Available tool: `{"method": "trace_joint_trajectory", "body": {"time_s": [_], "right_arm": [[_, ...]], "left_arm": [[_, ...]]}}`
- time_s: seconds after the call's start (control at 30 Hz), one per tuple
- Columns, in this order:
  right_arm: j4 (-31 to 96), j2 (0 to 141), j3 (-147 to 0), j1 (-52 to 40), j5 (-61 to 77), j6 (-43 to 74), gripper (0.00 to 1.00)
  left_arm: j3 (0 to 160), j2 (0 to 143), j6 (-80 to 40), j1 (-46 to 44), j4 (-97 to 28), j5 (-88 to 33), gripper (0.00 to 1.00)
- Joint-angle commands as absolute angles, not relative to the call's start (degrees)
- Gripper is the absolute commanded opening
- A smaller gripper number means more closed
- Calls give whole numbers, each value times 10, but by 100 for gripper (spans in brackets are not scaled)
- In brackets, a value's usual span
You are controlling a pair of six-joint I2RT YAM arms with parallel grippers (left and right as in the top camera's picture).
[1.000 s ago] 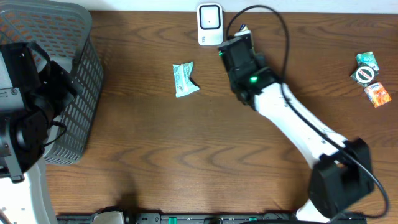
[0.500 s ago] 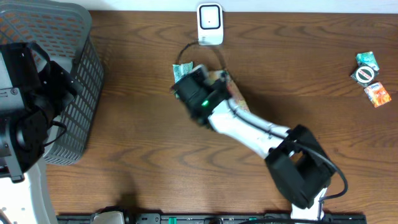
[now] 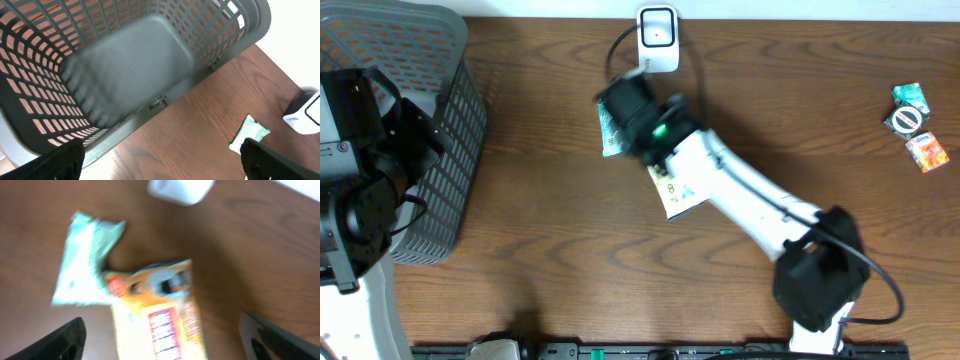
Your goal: Scan the item barcode
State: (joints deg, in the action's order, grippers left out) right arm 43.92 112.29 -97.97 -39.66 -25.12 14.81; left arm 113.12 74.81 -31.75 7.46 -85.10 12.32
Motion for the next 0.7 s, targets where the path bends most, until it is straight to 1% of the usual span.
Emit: {"method": "trace_joint_trajectory", "body": {"time_s": [0.0, 0.1, 0.17, 0.23, 0.27, 0.37, 0.53, 0.67], "right_arm": [[452, 1106, -995, -331, -184, 153, 97], [451, 1111, -986, -276, -65, 116, 96], [449, 1118, -976, -246, 36, 61, 90], [459, 1129, -967, -226, 116, -4, 91], [471, 1141, -961, -218, 138, -30, 94], [487, 1162, -955, -214, 137, -35, 98], [491, 1204, -943, -222, 134, -36, 99], [491, 1246, -943, -238, 97, -34, 99]], "left_arm": [[1135, 748, -322, 77, -853, 125, 98], [1135, 748, -322, 77, -853, 125, 98], [1135, 748, -322, 77, -853, 125, 98], [1135, 748, -322, 77, -853, 125, 98], [1135, 748, -322, 77, -853, 125, 98], [1135, 748, -322, 77, -853, 124, 98], [1135, 748, -322, 77, -853, 125, 98], [1135, 748, -322, 77, -852, 125, 98]]}}
